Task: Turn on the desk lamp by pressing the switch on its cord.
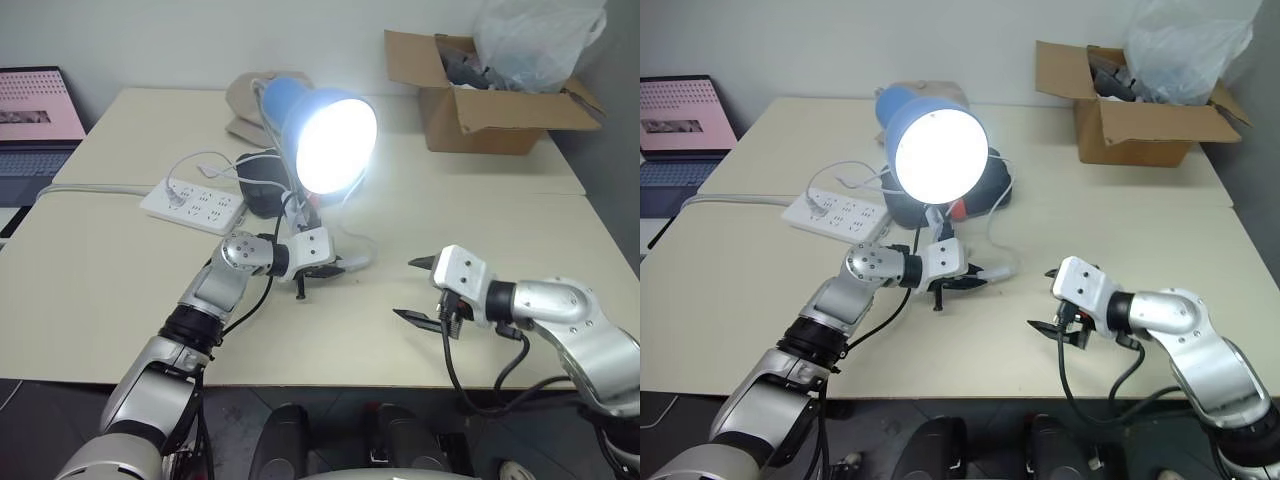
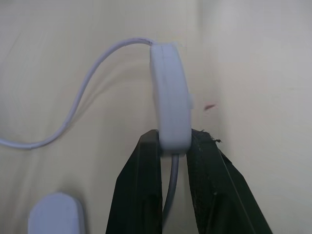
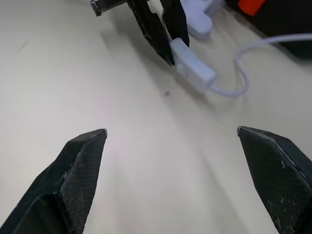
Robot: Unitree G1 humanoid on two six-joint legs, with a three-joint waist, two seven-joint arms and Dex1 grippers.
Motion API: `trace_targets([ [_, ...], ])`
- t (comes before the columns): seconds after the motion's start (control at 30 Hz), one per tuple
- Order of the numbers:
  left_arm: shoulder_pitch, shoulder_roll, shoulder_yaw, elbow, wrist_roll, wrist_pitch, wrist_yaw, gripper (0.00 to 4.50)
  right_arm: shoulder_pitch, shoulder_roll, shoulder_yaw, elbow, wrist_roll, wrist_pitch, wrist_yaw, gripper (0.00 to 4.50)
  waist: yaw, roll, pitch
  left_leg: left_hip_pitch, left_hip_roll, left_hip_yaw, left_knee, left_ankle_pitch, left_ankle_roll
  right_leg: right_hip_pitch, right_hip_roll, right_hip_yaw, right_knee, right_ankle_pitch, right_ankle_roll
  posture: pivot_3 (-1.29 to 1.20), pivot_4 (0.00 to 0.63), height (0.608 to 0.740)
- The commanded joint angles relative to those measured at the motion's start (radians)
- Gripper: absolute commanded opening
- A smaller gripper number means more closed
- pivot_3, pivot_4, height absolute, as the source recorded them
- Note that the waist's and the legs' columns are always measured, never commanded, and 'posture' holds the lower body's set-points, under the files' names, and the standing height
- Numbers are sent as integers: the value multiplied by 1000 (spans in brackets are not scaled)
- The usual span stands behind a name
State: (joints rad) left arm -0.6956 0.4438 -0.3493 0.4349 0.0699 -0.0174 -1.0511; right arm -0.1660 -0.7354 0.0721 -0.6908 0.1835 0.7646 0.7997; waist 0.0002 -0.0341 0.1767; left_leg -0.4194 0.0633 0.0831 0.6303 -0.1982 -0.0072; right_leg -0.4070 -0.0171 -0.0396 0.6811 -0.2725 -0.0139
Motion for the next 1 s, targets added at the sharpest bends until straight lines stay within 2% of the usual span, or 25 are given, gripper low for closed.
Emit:
trace_targets([
  [0.03, -26, -14, 12, 24, -8, -40, -7, 394, 39, 13, -70, -94, 19, 45, -67, 4500, -4, 0, 0, 0, 0, 0, 0, 0, 0, 0, 0, 0, 0, 0, 0, 0, 150, 740],
  [0.07, -24, -15, 13, 23, -15, -46, -23, 1100, 58, 12, -79, -107, 19, 52, -77, 4500, -2, 0, 0, 0, 0, 0, 0, 0, 0, 0, 0, 0, 0, 0, 0, 0, 150, 740],
  [0.33, 2, 36, 72, -84, -93, 18, -101, 2917, 90, -22, -116, -89, 29, 41, -88, 4500, -3, 0, 0, 0, 0, 0, 0, 0, 0, 0, 0, 0, 0, 0, 1, 0, 150, 740],
  [0.53, 121, 168, 159, -319, -176, 102, -140, 4110, 89, -63, -147, -25, 45, -41, -48, 4500, -4, 0, 0, 1, 0, 0, -1, 0, 0, 0, 0, 0, 0, 0, 0, 0, 150, 740],
  [0.63, 234, 280, 236, -470, -234, 168, -168, 4110, 109, -75, -180, 1, 79, -116, 4, 4500, -8, 0, 0, 1, 0, 0, -1, 0, 0, 0, 0, 0, -1, 0, 0, 0, 150, 740],
  [0.7, 334, 330, 324, -570, -270, 218, -130, 4110, 120, -78, -207, 23, 104, -174, 41, 4500, -10, 0, 0, 1, 1, 0, -1, 0, 0, 0, 0, 0, -1, 0, 0, 0, 150, 740],
  [0.9, 602, 360, 554, -800, -391, 374, -21, 4110, 125, -96, -255, 113, 143, -307, 124, 4500, 0, 0, 0, 3, 0, 0, -1, 0, 0, 2, -2, 0, -1, 0, 1, 0, 150, 740],
  [1.0, 679, 365, 597, -866, -440, 443, -2, 4110, 112, -103, -256, 150, 158, -333, 152, 4500, -2, -1, 0, 3, 0, 0, 0, 0, 0, 2, -2, 0, -1, 1, 1, 0, 150, 740],
])
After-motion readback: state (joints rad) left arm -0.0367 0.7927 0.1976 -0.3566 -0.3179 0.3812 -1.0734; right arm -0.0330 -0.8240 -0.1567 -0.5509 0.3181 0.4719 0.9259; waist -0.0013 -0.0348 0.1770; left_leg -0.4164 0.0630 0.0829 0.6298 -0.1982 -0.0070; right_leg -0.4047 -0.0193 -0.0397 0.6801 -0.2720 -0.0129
